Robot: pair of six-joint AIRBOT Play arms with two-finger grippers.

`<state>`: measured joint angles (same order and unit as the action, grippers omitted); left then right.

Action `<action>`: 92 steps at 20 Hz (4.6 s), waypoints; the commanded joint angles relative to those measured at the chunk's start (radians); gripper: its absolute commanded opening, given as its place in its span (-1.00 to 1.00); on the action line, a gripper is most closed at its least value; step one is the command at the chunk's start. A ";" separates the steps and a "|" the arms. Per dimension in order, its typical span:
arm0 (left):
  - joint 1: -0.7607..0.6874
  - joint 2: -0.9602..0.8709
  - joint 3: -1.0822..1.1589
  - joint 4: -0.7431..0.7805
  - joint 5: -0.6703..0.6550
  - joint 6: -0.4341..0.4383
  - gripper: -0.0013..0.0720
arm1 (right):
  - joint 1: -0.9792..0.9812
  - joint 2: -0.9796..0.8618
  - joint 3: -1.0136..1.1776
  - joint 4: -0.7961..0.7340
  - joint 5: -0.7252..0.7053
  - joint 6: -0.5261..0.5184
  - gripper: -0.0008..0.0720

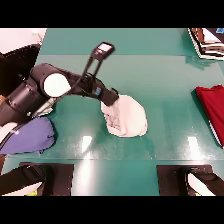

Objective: Fold the shirts.

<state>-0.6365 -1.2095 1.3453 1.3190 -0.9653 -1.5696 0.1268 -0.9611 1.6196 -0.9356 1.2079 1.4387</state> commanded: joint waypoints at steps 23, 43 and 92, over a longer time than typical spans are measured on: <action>0.280 -0.504 0.005 -0.480 0.074 0.219 -0.91 | 0.001 -0.004 -0.001 -0.002 0.135 0.002 -0.93; 0.406 -0.328 0.231 -0.233 -0.121 0.217 -0.91 | 0.185 -0.250 -0.974 0.314 -0.393 -0.031 0.22; 0.423 -0.204 -0.043 -0.037 0.235 0.199 -0.91 | 0.078 -0.664 -0.066 -0.079 -0.057 0.042 -0.93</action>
<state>-0.2249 -1.3361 1.3193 1.2583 -0.9443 -1.3571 0.2173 -1.5776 1.5585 -1.0065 1.2434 1.4815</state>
